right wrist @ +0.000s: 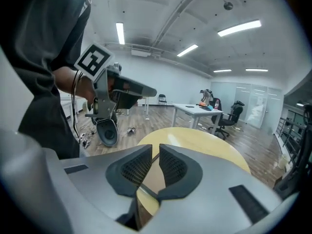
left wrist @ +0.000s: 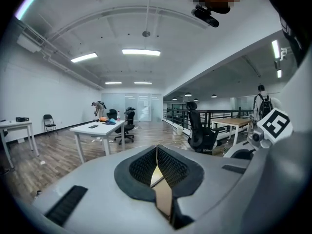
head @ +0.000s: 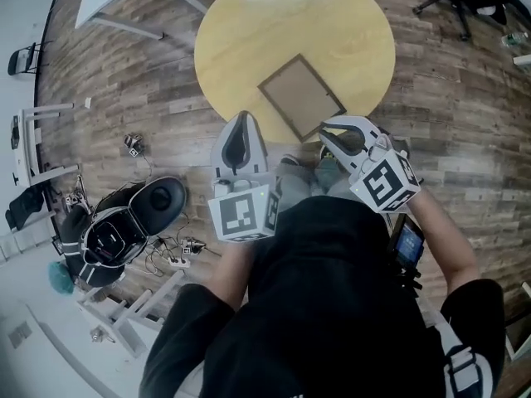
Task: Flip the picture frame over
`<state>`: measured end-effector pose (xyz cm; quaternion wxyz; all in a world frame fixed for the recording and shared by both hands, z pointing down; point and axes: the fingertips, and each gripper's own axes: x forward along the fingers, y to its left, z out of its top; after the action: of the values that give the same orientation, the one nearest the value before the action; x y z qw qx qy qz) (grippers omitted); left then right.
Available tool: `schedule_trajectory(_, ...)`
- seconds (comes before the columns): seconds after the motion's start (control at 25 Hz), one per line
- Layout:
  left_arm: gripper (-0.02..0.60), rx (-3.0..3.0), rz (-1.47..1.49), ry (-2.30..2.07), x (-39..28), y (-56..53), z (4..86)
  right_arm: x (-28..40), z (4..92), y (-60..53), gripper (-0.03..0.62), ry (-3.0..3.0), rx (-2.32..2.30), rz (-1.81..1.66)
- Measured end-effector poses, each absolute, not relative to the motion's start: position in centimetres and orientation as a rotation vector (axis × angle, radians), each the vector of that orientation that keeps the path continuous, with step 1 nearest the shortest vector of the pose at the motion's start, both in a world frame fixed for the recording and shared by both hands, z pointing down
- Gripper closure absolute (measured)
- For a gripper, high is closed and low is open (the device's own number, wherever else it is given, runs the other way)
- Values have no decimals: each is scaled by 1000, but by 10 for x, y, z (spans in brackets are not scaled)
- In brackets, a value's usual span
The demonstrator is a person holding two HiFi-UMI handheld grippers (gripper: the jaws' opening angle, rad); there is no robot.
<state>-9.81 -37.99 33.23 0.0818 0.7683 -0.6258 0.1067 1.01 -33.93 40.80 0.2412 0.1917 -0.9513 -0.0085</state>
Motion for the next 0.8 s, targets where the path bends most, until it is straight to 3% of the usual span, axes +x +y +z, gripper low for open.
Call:
schedule_trajectory(0.16,558,2237,362,-1895,-105,-380,347,-12,447,-327,472,-2576,348,-5)
schedule_trajectory(0.44,558,2139,438,-1865,-113,-387,395,-36,539,-308,378,-2371,144,-243)
schedule_trajectory(0.8,558,2138,424,-1808,-124,-397,437,-62,610,-303,372,-2085,55,-625)
